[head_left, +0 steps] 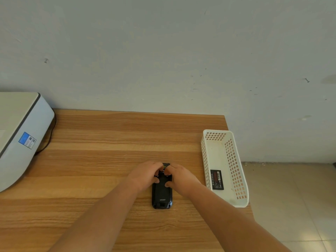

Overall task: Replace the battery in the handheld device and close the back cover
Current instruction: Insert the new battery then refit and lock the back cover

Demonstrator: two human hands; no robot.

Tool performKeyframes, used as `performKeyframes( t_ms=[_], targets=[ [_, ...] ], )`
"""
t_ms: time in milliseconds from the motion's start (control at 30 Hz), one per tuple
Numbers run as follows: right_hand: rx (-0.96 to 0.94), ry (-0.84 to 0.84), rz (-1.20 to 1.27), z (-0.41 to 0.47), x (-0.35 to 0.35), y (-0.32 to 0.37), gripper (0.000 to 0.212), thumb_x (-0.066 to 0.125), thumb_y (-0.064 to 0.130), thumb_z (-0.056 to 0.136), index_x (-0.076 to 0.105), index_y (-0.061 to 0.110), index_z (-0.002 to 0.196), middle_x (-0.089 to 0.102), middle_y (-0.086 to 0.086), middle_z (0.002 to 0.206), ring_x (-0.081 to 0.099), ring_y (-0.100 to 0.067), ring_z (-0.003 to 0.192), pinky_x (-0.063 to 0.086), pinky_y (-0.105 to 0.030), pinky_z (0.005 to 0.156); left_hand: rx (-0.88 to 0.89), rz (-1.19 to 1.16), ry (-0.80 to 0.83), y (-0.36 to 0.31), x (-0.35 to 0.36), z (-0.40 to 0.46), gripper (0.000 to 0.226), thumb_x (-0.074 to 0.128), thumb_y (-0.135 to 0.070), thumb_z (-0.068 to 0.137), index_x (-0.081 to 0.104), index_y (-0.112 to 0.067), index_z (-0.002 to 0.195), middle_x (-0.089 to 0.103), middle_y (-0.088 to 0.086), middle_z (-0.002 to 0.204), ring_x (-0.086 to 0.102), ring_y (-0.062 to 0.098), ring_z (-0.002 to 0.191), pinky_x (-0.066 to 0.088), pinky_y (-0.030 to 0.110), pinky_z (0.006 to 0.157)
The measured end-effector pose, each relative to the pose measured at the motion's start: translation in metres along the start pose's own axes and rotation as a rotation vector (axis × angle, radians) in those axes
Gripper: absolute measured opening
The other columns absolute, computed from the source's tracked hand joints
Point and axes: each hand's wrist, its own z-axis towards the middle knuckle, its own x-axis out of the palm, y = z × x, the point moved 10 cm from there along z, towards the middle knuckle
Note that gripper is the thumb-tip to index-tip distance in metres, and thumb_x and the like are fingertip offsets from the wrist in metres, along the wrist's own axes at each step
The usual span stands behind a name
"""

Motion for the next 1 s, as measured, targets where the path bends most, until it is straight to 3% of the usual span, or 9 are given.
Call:
performKeyframes(
  t_ms=[400, 1000],
  targets=[
    [0.040, -0.017, 0.060, 0.005, 0.000, -0.001, 0.031, 0.072, 0.024, 0.083, 0.055, 0.022, 0.108, 0.055, 0.006, 0.114, 0.052, -0.016, 0.106, 0.047, -0.032, 0.087, -0.024, -0.027, 0.041, 0.005, 0.003, 0.006, 0.037, 0.072, -0.019, 0.084, 0.052, -0.029, 0.114, 0.059, -0.011, 0.106, 0.053, 0.011, 0.098, 0.043, 0.028, 0.081],
    [0.090, 0.027, 0.065, 0.008, 0.003, -0.002, 0.032, 0.071, 0.021, 0.083, 0.054, 0.018, 0.110, 0.055, 0.001, 0.117, 0.054, -0.020, 0.104, 0.047, -0.033, 0.086, -0.121, -0.135, 0.054, 0.011, 0.006, 0.012, 0.032, 0.073, -0.008, 0.080, 0.052, -0.021, 0.100, 0.060, -0.004, 0.095, 0.057, 0.014, 0.088, 0.047, 0.029, 0.077]
  ],
)
